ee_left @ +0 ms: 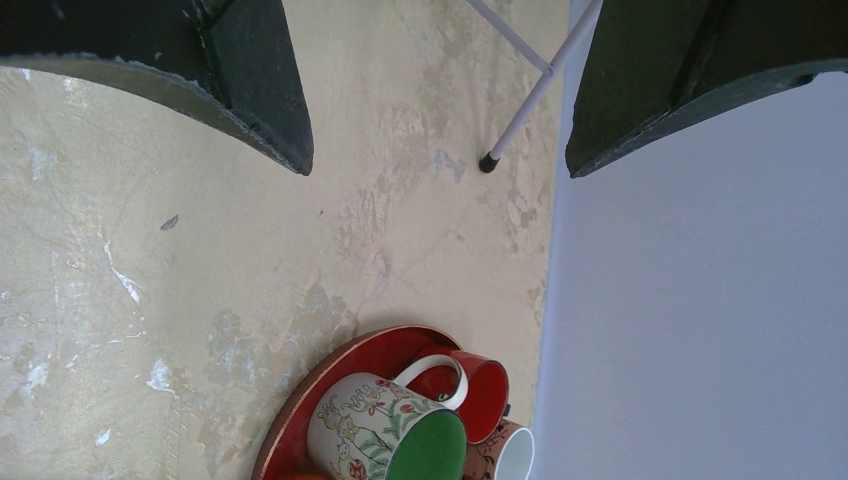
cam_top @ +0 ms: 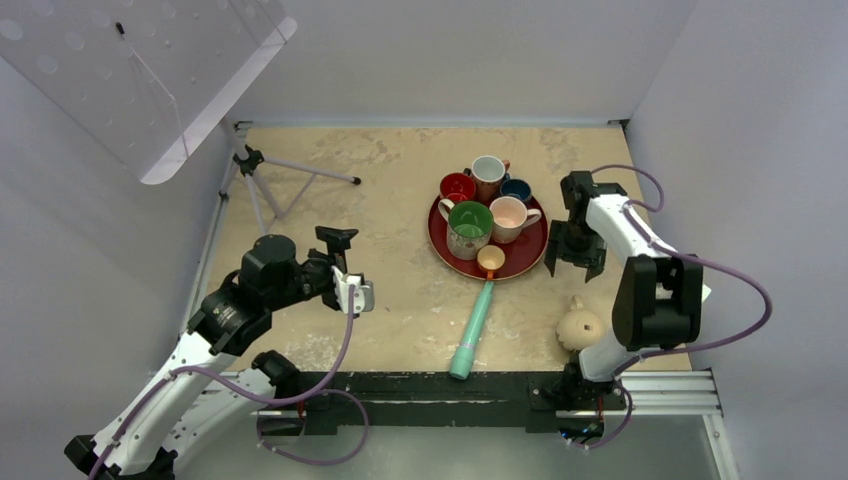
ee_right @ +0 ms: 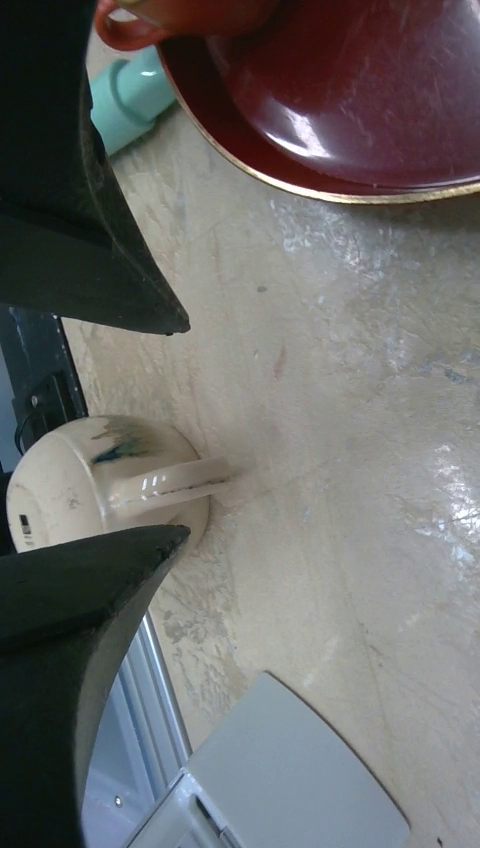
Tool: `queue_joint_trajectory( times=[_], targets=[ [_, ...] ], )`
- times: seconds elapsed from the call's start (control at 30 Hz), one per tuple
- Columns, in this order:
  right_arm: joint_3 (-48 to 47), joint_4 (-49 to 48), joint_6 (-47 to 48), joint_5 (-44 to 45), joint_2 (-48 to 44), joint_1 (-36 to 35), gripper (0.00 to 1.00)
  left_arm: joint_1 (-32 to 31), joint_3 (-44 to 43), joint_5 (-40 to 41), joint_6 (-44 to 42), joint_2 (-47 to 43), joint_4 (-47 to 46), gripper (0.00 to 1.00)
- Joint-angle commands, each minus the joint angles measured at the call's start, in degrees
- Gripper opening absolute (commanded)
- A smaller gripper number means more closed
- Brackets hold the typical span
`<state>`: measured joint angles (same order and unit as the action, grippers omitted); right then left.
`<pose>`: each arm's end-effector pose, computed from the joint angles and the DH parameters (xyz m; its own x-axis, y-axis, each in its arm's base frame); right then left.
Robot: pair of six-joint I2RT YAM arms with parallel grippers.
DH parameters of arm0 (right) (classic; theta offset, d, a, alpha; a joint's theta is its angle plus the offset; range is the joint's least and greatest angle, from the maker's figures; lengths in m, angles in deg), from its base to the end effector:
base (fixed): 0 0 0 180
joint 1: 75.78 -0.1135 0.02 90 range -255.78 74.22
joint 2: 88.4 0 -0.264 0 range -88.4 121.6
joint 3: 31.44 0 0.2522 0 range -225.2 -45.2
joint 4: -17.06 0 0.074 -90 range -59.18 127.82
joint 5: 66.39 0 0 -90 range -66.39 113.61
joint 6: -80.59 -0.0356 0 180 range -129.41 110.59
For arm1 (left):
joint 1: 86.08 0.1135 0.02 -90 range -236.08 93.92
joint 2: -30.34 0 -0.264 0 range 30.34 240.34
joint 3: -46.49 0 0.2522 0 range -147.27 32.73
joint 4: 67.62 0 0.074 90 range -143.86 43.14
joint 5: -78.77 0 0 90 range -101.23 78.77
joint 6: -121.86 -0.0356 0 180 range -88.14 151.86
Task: Turn the mug right side up
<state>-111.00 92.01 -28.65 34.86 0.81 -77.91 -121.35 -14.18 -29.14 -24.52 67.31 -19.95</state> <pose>0.2753 0.0033 0.2268 -0.9453 0.2883 -0.1529 0.3107 0.9382 -0.1524 0.1068 -0.0890 0.3298 0.4649 0.6417 -0.6100 0.7074 0.1450 0.6917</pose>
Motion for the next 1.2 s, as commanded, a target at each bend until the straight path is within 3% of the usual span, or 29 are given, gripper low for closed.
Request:
queue_joint_trajectory(
  times=[0.0, 0.17, 0.2, 0.27, 0.63, 0.73, 0.87, 1.03, 1.17],
  targets=[
    [1.9, -0.1, -0.1, 0.7, 3.7, 0.3, 0.73, 0.0, 0.6, -1.3, -0.5, -0.8, -2.1, 1.0],
    [1.9, 0.5, -1.5, 3.1, 7.7, 0.4, 0.71, 0.0, 0.5, -0.8, -1.0, -0.8, -1.8, 1.0],
    [2.5, 0.5, -1.5, 2.9, 8.4, 0.4, 0.64, 0.1, 0.5, -0.7, -1.2, -0.8, -1.8, 1.0],
    [3.1, 0.4, -1.0, 2.0, 9.3, 0.6, 0.6, 0.0, 0.5, -0.6, -1.4, -0.9, -1.6, 1.0],
    [3.7, 1.2, -1.0, -0.2, 8.5, 0.3, 0.54, 0.1, 0.0, -0.1, -1.9, -0.2, -1.8, 1.0],
    [3.8, 1.0, -0.3, -1.6, 9.8, -0.3, 0.45, 0.2, -0.1, 0.1, -2.1, -0.2, -1.7, 1.0],
    [3.9, 0.7, 0.7, -3.1, 11.1, -1.3, 0.25, 0.2, 0.0, 0.4, -2.2, 0.0, -1.4, 1.0],
    [3.8, 0.7, 1.4, -3.6, 11.5, -1.5, 0.12, 0.3, -0.1, 0.4, -2.4, 0.3, -1.6, 1.0],
    [3.1, 1.0, 1.5, -2.8, 12.0, -1.5, 0.09, 0.4, -0.1, 0.4, -2.4, 0.4, -1.6, 1.0]
  ],
)
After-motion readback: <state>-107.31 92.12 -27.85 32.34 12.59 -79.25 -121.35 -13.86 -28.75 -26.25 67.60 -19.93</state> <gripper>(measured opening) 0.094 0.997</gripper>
